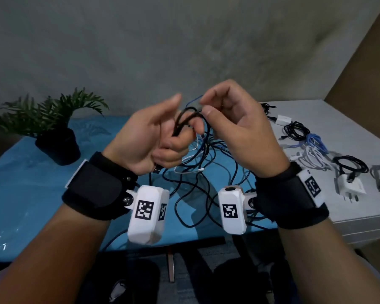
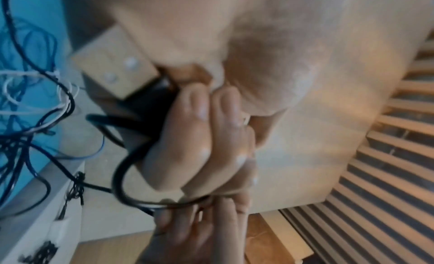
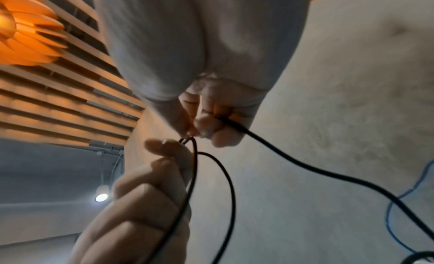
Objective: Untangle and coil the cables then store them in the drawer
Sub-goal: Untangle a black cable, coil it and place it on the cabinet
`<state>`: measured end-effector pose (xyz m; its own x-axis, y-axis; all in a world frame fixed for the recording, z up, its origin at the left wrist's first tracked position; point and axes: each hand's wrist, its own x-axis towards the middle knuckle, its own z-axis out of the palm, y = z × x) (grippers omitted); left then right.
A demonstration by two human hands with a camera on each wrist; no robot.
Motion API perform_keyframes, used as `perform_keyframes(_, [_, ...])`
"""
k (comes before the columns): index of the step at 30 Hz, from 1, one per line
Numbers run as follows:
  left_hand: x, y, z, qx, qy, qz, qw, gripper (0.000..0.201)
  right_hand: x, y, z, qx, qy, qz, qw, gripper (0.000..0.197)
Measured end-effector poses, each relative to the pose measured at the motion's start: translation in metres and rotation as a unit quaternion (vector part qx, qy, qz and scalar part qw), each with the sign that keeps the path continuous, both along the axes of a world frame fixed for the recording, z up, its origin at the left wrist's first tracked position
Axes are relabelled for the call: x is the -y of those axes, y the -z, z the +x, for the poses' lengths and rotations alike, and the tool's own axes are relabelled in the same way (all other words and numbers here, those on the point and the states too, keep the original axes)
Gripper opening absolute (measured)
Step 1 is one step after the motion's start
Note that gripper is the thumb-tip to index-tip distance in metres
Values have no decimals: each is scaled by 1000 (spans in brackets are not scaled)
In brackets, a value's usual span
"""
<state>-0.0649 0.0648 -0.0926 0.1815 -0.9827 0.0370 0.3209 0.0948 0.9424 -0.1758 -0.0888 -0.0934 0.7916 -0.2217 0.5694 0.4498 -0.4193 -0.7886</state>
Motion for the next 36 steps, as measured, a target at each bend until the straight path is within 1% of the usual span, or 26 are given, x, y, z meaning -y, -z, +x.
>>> perform_keyframes(1, [1,-1,1,-26,1,-7,1000,49,0,0,1,-3,15,-10,1000,7])
perform_keyframes(2, [2,-1,2,-45,-1,-13,999,49,1,1,1,-11,22,-17,1000,7])
perform_keyframes(5, [5,0,-2,-69,-23,-41,996,38,-2,4,2,-64,6,-25,998,28])
perform_keyframes(7, [6,1,-3,-79,-27,-66,994,32,-7,7,4,-72,-6,-34,997,36])
perform_keyframes(9, [5,0,-1,-100,3,-86,991,31,-11,11,9,-73,9,-61,995,37])
perform_keyframes(12, [1,-3,1,-157,75,-111,978,31,-11,16,15,-74,11,-71,995,37])
perform_keyframes(14, [1,-5,-2,-169,84,-112,976,33,-9,14,14,-79,11,-60,995,33])
perform_keyframes(16, [5,-7,-8,-140,35,-94,985,37,-8,13,12,-74,7,-44,996,27])
perform_keyframes(18, [12,-7,-12,-89,-60,-57,993,41,-8,12,11,-77,5,-14,997,30])
perform_keyframes(20, [18,-3,-14,-53,-139,-35,988,42,-7,15,14,-84,5,29,996,32])
perform_keyframes(21, [21,-2,-15,-45,-162,-37,985,41,-5,17,15,-88,5,50,995,31])
perform_keyframes(23, [25,2,-15,-51,-182,-58,980,37,-4,21,18,-93,6,77,993,29])
perform_keyframes(26, [25,0,-13,-110,-194,-104,969,36,0,26,22,-91,-18,87,992,35])
perform_keyframes(27, [22,-1,-10,-129,-199,-124,964,36,3,30,22,-102,-21,74,992,39])
perform_keyframes(29, [15,-5,-2,-146,-203,-170,953,37,7,37,23,-146,-4,2,989,43])
perform_keyframes(32, [5,-12,8,-154,-232,-229,933,42,8,49,25,-199,19,-109,974,37])
perform_keyframes(34, [0,-16,10,-139,-267,-261,917,45,6,54,26,-217,18,-142,966,33])
perform_keyframes(36, [-4,-18,15,-119,-314,-279,900,43,2,55,27,-226,-2,-151,962,30])
